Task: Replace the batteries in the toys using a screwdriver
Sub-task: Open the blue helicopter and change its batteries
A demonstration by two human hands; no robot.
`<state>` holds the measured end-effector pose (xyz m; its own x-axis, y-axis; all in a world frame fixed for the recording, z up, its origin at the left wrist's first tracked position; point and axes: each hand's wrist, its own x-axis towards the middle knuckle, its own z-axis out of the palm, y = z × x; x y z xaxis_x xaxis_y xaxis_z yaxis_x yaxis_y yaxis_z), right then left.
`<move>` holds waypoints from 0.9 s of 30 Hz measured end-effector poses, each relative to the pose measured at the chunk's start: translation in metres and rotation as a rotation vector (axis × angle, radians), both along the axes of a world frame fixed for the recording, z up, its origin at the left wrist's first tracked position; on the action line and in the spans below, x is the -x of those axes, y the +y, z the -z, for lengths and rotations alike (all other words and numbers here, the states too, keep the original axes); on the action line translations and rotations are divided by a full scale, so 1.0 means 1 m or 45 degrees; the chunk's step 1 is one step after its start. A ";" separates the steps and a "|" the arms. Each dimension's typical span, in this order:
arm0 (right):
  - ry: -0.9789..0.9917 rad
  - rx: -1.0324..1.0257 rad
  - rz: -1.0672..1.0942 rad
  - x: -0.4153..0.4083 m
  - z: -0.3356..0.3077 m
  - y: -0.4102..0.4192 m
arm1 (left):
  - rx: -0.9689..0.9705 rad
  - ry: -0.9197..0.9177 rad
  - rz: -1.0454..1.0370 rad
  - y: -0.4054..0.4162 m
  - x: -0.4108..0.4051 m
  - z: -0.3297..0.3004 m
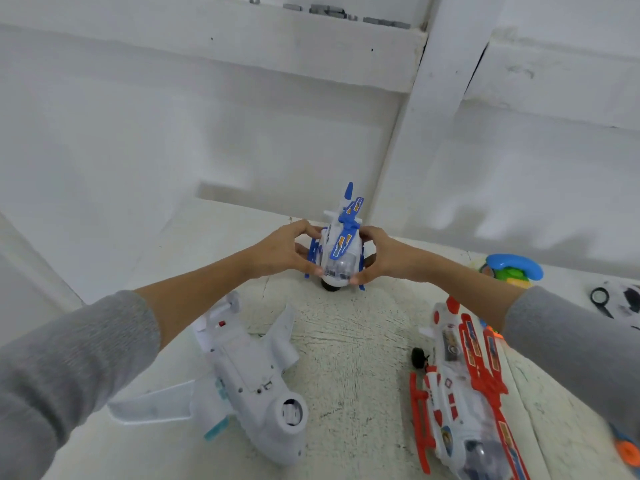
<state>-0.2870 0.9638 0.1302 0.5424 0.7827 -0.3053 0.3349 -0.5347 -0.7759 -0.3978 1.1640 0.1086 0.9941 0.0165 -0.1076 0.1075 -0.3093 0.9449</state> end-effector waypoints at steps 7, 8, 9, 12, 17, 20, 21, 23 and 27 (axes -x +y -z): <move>0.018 0.066 0.000 -0.003 0.002 0.003 | -0.084 0.011 0.035 0.000 -0.003 0.002; 0.021 0.061 -0.001 -0.002 0.002 0.003 | -0.090 0.016 0.035 0.001 -0.003 0.002; 0.022 0.055 0.000 -0.001 0.002 0.003 | -0.098 0.019 0.032 0.001 -0.003 0.003; 0.005 0.053 -0.003 0.000 0.001 0.003 | -0.126 0.037 0.025 0.003 -0.003 0.005; -0.063 0.132 -0.005 0.005 -0.009 0.001 | -0.259 0.107 0.065 0.007 0.003 -0.005; -0.212 0.126 0.178 0.013 -0.025 -0.004 | -0.362 0.084 -0.024 0.014 0.018 -0.023; -0.296 0.063 0.227 0.018 -0.032 -0.006 | -0.376 0.053 -0.069 0.017 0.026 -0.030; -0.472 -0.105 0.248 0.033 -0.045 -0.008 | -0.355 -0.017 -0.173 0.021 0.045 -0.044; -0.439 -0.324 0.013 0.079 -0.064 -0.001 | -0.252 -0.103 -0.381 0.023 0.092 -0.067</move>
